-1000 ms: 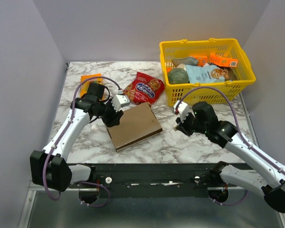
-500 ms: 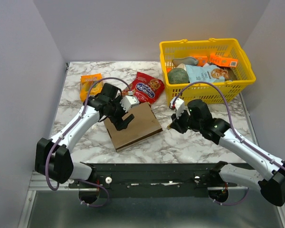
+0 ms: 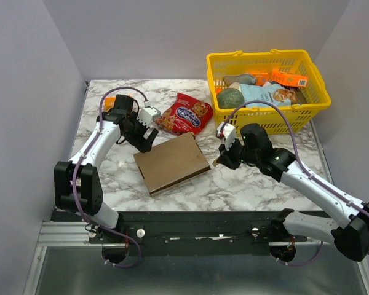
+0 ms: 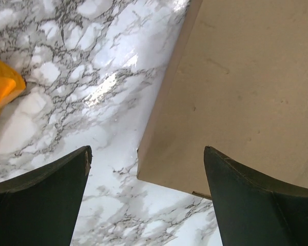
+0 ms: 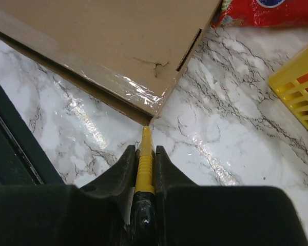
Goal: Unpack the express box
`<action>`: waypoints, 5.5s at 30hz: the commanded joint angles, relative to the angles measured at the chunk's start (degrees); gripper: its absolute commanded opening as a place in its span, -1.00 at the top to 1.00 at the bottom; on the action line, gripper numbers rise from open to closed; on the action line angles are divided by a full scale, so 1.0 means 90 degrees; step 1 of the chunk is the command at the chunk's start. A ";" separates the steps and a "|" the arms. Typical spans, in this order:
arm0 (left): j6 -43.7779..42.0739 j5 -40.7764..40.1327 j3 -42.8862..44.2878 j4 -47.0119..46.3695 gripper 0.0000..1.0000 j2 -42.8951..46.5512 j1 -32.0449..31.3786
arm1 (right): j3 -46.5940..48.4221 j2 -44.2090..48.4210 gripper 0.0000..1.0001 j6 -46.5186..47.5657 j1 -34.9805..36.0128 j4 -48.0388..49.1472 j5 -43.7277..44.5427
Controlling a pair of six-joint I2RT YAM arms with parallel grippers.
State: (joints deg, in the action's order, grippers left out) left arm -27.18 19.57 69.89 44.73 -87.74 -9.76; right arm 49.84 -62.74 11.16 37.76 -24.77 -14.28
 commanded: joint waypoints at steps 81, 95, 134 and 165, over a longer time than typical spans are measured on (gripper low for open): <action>0.0588 0.0774 0.2176 0.0421 0.25 -0.4156 0.1826 | 0.0721 -0.0890 0.99 0.0127 -0.0016 -0.0206 0.0249; 0.0764 0.0511 0.2723 0.0469 0.26 -0.4704 0.1817 | 0.0975 -0.1007 0.99 0.0127 -0.0006 -0.0460 0.0288; 0.1086 0.2102 0.0469 0.0753 0.14 -0.2752 0.1261 | 0.3924 -0.4414 0.99 0.0498 0.0951 0.0585 0.0942; 0.0941 0.3665 -0.0921 -0.1224 -0.97 0.2085 0.1300 | 0.4404 -0.2004 0.99 0.1611 0.1428 -0.1360 0.1029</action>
State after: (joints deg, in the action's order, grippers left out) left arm -15.66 47.48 58.22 31.99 -64.97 5.98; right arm 88.73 -81.28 22.02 45.87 -31.83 -4.62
